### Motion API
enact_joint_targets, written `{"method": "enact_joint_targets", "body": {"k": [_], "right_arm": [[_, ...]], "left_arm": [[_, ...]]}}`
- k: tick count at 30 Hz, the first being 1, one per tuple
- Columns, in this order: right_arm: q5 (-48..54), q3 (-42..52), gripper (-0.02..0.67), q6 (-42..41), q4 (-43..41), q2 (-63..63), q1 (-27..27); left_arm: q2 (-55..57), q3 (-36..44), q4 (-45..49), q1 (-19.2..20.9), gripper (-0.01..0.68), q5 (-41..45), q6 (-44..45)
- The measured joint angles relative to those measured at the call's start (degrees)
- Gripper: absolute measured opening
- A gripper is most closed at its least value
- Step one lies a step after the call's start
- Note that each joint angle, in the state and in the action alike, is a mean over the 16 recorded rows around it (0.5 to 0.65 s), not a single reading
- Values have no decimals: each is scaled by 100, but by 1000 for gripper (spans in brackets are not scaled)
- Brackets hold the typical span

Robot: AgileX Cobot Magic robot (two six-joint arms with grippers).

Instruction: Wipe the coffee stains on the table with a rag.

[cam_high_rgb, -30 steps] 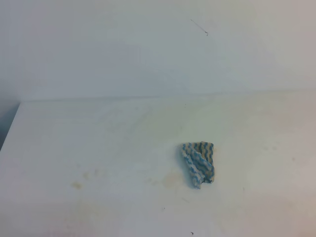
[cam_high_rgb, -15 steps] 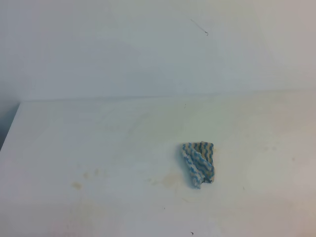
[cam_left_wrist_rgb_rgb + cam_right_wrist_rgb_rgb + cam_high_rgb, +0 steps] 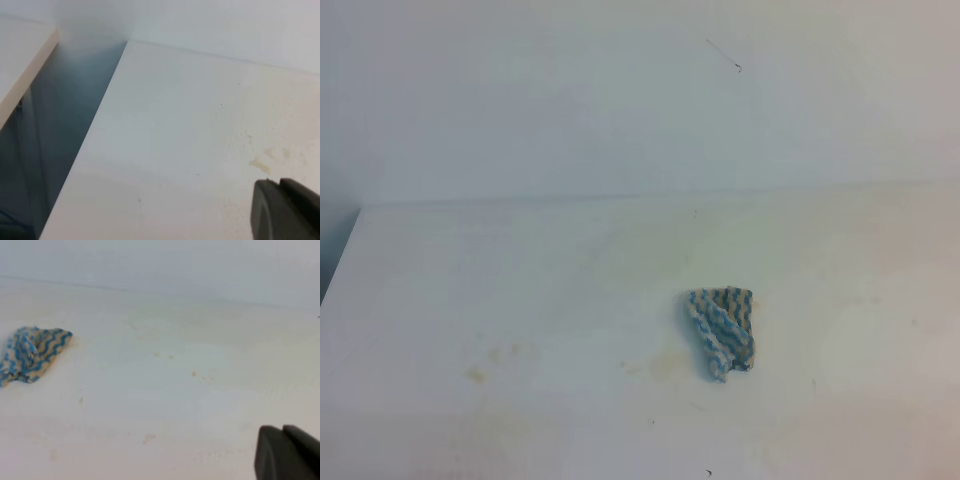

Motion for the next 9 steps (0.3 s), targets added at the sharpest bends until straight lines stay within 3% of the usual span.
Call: {"method": "enact_joint_targets", "body": {"k": [9], "right_arm": [[0,0,-4,0,0,0,0]], "left_arm": [[0,0,0,0,1,0,0]]}}
